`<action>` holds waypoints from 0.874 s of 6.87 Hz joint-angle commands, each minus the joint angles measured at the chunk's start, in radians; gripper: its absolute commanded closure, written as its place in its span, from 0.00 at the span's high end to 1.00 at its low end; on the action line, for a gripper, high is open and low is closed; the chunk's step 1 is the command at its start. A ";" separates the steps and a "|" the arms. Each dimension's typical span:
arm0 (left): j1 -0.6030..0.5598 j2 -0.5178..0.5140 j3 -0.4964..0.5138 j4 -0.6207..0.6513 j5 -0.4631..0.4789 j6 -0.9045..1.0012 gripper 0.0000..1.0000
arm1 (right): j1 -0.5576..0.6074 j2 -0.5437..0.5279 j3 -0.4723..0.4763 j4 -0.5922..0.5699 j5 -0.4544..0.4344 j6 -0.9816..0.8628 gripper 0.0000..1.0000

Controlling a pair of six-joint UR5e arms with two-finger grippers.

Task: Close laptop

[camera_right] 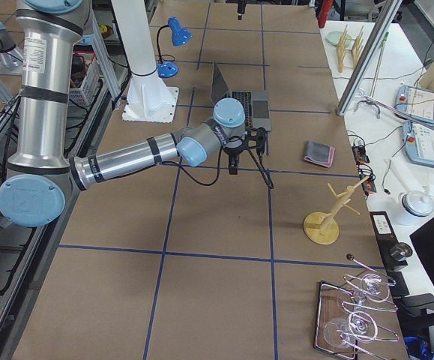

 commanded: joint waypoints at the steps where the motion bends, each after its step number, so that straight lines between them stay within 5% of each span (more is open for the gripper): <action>1: 0.115 -0.054 -0.046 0.000 0.002 -0.162 1.00 | -0.135 0.003 0.038 0.100 -0.047 0.193 0.76; 2: 0.188 -0.100 -0.043 0.000 0.005 -0.234 0.99 | -0.225 0.008 0.094 0.100 -0.108 0.287 0.66; 4: 0.293 -0.188 -0.040 0.000 0.014 -0.371 0.49 | -0.441 0.032 0.149 0.100 -0.290 0.409 0.53; 5: 0.337 -0.203 -0.039 0.000 0.017 -0.373 0.27 | -0.486 0.035 0.156 0.100 -0.314 0.410 0.48; 6: 0.397 -0.231 -0.031 -0.002 0.080 -0.374 0.16 | -0.523 0.035 0.165 0.100 -0.316 0.410 0.44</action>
